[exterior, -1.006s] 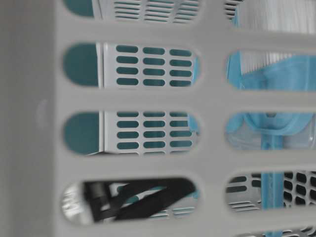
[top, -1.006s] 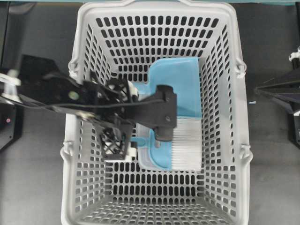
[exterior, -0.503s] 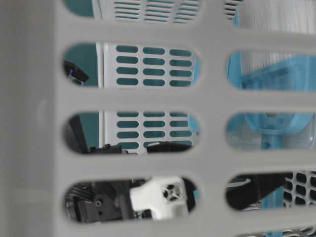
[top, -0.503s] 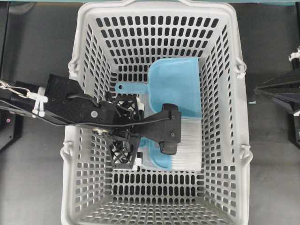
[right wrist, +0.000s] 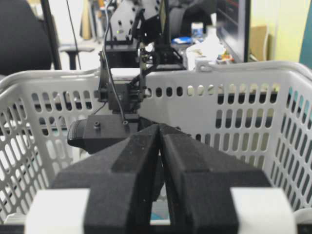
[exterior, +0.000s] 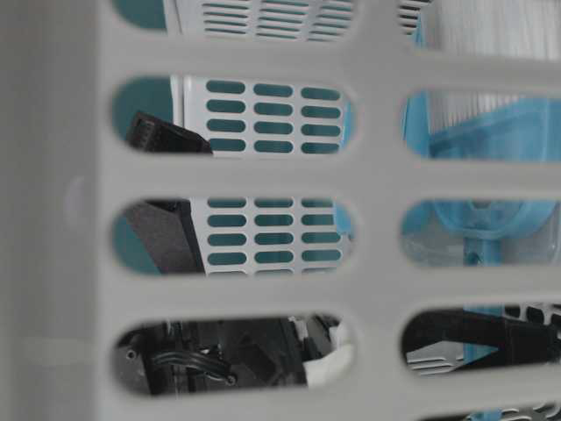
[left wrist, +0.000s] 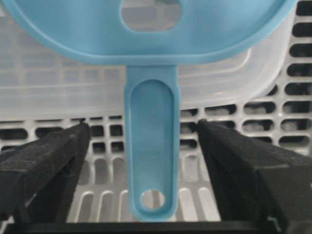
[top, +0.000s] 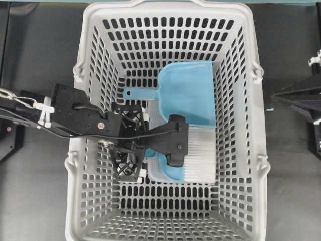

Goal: Pick up the hand brush from the shopping basket with the left arm.
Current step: 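Close the left gripper on the blue hand brush handle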

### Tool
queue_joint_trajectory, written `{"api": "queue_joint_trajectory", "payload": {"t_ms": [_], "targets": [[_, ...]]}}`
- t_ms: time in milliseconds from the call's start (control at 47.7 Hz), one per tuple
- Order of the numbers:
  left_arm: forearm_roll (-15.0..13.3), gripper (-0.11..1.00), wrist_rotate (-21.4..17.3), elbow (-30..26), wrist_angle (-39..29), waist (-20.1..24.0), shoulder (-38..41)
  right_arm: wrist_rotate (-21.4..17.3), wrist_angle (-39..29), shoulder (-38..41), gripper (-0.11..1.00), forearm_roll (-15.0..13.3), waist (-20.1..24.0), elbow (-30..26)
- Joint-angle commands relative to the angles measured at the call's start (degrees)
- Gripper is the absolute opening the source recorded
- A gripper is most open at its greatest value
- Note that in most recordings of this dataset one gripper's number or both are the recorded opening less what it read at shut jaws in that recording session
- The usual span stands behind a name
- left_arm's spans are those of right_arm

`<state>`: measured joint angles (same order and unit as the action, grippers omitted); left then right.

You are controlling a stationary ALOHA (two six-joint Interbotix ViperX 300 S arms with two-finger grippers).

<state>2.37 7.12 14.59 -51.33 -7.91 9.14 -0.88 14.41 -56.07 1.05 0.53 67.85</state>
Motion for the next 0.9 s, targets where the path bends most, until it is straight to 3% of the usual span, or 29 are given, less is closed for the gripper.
{"api": "queue_joint_trajectory", "payload": {"t_ms": [0, 335, 503, 881], "targets": [[0.18, 0.82, 0.09, 0.0, 1.41, -0.18, -0.53, -0.09, 0.26, 0.26, 0.0, 0.18, 0.0, -0.35], [0.18, 0.6, 0.18, 0.97, 3.16, -0.35, -0.53, -0.18, 0.26, 0.26, 0.0, 0.18, 0.09, -0.26], [0.18, 0.26, -0.09, 2.11, 4.57, -0.88, -0.7, -0.18, 0.26, 0.26, 0.0, 0.18, 0.0, -0.26], [0.18, 0.27, -0.53, 2.72, 5.01, -0.7, -4.92, -0.18, 0.26, 0.26, 0.0, 0.26, 0.0, -0.18]]}}
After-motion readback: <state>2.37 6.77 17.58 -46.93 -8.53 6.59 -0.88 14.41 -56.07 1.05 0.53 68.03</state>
